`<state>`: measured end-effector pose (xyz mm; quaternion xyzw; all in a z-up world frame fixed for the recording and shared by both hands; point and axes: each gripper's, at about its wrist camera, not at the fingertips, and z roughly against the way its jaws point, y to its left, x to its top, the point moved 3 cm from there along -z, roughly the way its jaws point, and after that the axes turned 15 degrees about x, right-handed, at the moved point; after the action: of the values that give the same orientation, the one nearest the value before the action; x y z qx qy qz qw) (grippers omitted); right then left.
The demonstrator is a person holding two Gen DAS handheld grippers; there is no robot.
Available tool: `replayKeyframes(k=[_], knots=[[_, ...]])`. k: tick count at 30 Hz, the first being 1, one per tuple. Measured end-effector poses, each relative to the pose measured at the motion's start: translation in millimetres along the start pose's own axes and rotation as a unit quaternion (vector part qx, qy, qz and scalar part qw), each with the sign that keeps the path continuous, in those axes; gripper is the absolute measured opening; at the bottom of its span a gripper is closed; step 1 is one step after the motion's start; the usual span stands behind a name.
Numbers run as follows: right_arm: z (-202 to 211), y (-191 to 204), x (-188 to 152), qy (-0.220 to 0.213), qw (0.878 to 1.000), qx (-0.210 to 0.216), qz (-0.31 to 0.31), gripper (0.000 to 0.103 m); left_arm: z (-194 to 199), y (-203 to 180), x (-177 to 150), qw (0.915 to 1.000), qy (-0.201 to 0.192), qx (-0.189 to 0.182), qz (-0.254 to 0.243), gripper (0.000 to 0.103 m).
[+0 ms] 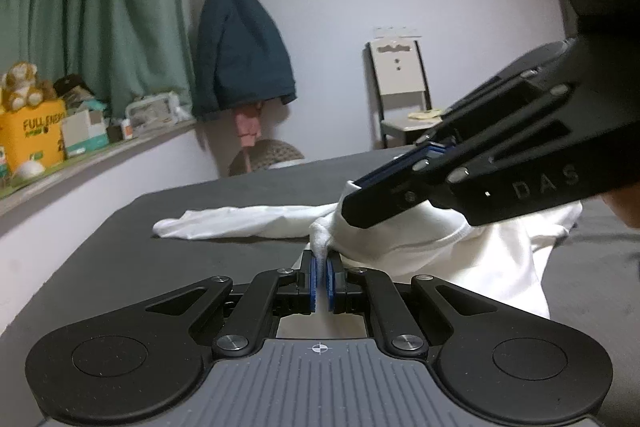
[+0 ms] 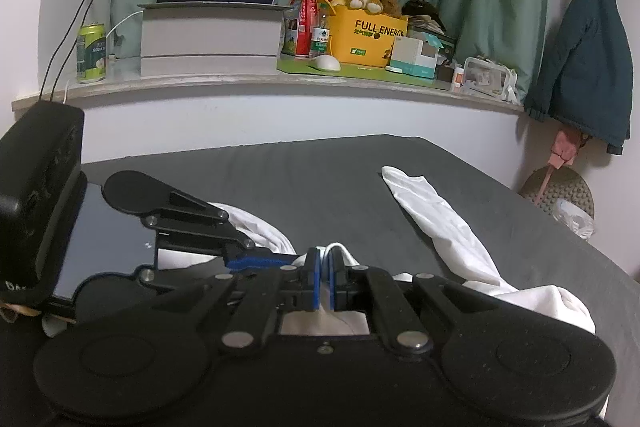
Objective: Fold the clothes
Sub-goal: 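Lift the shirt with both grippers and stretch it out lengthwise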
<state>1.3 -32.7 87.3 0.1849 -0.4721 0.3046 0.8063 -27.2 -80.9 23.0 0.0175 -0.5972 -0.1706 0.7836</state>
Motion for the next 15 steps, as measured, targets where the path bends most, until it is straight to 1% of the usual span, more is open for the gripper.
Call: replayKeyframes(k=[4,6,9,11,12,13,15], knots=[[-9,8,8,0.002,1.0,0.009,0.005,0.005,-1,14,-1,0.9992,0.02,0.028,0.019,0.005],[-17,12,11,0.009,1.0,0.013,0.012,0.005,-2,23,-2,0.9981,0.03,0.041,0.034,0.005],[-30,18,13,0.026,0.999,0.01,0.026,0.006,-6,33,-5,0.9958,0.044,0.07,0.04,0.005],[-35,21,13,0.038,0.999,0.007,0.038,0.016,-9,39,-7,0.994,0.052,0.086,0.045,0.005],[-34,22,13,0.041,0.998,0.004,0.047,0.024,-10,42,-8,0.993,0.056,0.093,0.048,0.005],[-31,22,12,0.04,0.997,0.001,0.059,0.027,-12,45,-9,0.9922,0.059,0.097,0.05,0.005],[-19,18,11,0.047,0.995,-0.008,0.092,0.028,-16,48,-12,0.9912,0.067,0.102,0.051,0.005]])
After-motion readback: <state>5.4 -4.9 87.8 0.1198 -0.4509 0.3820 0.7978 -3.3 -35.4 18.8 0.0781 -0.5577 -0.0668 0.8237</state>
